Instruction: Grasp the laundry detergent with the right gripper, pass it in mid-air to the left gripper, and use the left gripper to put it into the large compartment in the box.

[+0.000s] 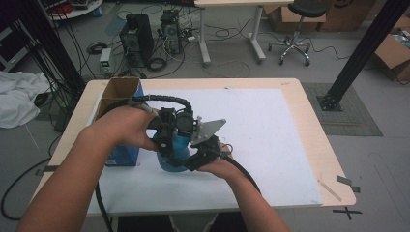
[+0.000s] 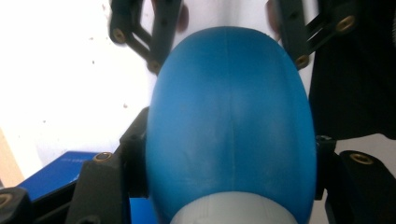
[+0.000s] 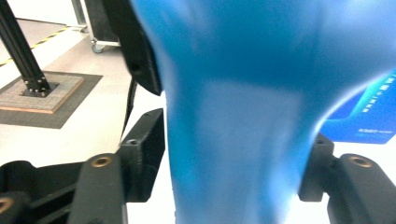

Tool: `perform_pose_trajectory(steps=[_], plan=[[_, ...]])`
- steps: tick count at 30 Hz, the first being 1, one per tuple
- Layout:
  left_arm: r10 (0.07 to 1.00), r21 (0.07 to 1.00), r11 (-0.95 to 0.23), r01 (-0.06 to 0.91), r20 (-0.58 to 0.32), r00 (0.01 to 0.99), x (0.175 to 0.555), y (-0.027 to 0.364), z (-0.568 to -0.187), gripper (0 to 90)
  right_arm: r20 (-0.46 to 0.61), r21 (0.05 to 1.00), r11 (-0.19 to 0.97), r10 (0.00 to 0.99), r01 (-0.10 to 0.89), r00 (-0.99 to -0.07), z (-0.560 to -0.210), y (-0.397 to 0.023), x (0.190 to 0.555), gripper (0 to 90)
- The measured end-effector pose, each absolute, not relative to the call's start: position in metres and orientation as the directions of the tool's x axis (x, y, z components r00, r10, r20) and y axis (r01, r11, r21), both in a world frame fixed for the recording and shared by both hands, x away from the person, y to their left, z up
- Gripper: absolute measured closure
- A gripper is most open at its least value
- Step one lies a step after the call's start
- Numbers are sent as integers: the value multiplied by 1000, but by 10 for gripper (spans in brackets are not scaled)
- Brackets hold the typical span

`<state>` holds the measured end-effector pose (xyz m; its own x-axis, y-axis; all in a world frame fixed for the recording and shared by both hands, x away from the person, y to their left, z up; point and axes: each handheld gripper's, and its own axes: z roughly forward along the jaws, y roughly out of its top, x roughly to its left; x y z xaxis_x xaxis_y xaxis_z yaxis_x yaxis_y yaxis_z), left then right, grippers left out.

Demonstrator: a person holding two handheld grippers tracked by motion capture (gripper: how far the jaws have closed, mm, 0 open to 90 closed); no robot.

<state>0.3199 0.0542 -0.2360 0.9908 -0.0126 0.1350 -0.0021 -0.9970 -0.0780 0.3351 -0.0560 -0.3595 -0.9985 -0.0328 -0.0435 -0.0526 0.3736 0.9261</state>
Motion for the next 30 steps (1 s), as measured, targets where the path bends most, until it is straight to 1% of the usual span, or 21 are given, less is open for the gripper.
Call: perform_pose_trajectory(steps=[3,6,7,10,11,12,18,22,24,28,30], plan=[[-7,-96,-995,6,134,991,322,54,-238,388,-38,921,388,-25,-45,-999,-356,-59,336,317],[-10,-99,-995,3,128,992,323,54,-237,388,-43,916,398,-27,-50,-999,-355,-63,338,282],[-9,-98,-995,4,130,992,324,53,-236,388,-30,913,406,-28,-38,-999,-355,-64,339,271],[2,-91,-996,14,136,991,324,52,-232,387,-30,902,431,-30,-40,-999,-353,-67,341,235],[9,-94,-995,22,137,991,325,52,-230,387,-16,900,436,-30,-27,-999,-351,-67,341,226],[16,-94,-995,29,136,991,325,52,-229,387,-17,893,449,-32,-30,-999,-349,-69,341,202],[39,-103,-993,53,134,990,329,53,-224,387,-28,869,494,-31,-39,-999,-337,-78,344,162],[78,-96,-991,90,120,990,334,55,-218,386,-32,855,517,-21,-38,-999,-328,-88,347,133],[108,-91,-989,119,111,988,337,57,-214,386,-34,841,540,-17,-38,-999,-325,-92,350,100],[165,-101,-979,176,105,981,346,62,-208,386,-14,797,604,-9,-17,-1000,-319,-100,354,25],[192,-110,-973,203,108,976,349,64,-205,386,-22,770,638,-9,-22,-1000,-316,-103,354,12]])
